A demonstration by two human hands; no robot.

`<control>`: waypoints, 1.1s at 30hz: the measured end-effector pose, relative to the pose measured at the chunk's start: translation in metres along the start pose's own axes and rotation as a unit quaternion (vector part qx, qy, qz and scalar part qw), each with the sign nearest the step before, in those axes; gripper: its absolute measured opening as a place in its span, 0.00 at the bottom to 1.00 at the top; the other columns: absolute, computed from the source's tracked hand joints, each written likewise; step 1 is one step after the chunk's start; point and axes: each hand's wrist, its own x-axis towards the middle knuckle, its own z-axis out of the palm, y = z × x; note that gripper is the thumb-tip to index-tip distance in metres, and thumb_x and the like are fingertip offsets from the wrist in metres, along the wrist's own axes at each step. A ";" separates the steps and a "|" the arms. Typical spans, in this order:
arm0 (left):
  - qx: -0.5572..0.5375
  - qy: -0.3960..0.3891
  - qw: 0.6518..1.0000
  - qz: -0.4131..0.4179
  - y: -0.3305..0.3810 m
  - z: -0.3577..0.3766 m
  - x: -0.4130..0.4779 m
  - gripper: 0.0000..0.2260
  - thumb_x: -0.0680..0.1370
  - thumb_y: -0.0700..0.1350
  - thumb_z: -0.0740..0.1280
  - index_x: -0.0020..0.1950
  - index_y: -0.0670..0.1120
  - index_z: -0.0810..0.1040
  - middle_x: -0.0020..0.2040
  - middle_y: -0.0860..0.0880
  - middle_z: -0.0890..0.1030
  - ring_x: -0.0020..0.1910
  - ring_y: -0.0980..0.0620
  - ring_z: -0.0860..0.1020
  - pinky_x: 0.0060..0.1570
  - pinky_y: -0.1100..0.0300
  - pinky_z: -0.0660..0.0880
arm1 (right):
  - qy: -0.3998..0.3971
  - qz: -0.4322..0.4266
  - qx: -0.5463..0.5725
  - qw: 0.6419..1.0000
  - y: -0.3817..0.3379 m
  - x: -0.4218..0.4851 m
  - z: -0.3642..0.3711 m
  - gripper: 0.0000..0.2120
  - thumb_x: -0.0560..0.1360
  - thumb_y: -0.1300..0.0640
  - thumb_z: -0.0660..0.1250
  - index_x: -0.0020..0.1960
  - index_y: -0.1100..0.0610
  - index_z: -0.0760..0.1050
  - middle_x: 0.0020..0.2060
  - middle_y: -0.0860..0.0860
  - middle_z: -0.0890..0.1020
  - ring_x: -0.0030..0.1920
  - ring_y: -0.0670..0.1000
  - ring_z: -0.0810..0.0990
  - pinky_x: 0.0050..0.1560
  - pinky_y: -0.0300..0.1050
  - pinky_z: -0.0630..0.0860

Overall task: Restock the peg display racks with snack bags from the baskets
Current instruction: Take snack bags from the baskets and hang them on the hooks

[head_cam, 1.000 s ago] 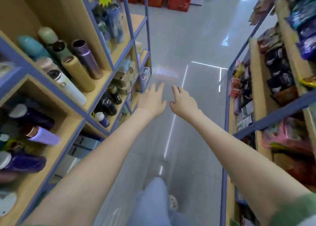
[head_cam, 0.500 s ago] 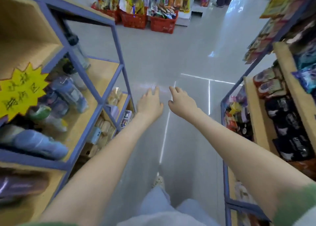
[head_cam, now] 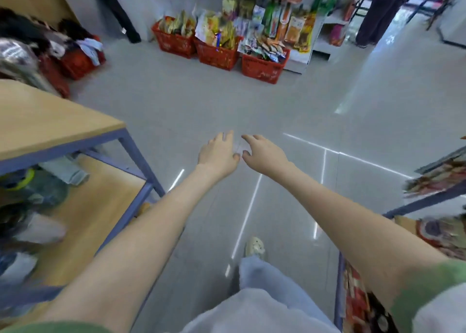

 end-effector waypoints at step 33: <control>0.009 0.023 0.993 -0.116 -0.228 -0.247 0.926 0.28 0.80 0.51 0.60 0.77 0.44 0.55 0.73 0.43 0.62 0.70 0.41 0.65 0.63 0.49 0.66 | -0.056 -0.160 -0.077 0.983 -0.007 1.017 -0.181 0.29 0.78 0.60 0.57 0.77 0.54 0.53 0.66 0.56 0.68 0.65 0.59 0.69 0.53 0.54 0.72</control>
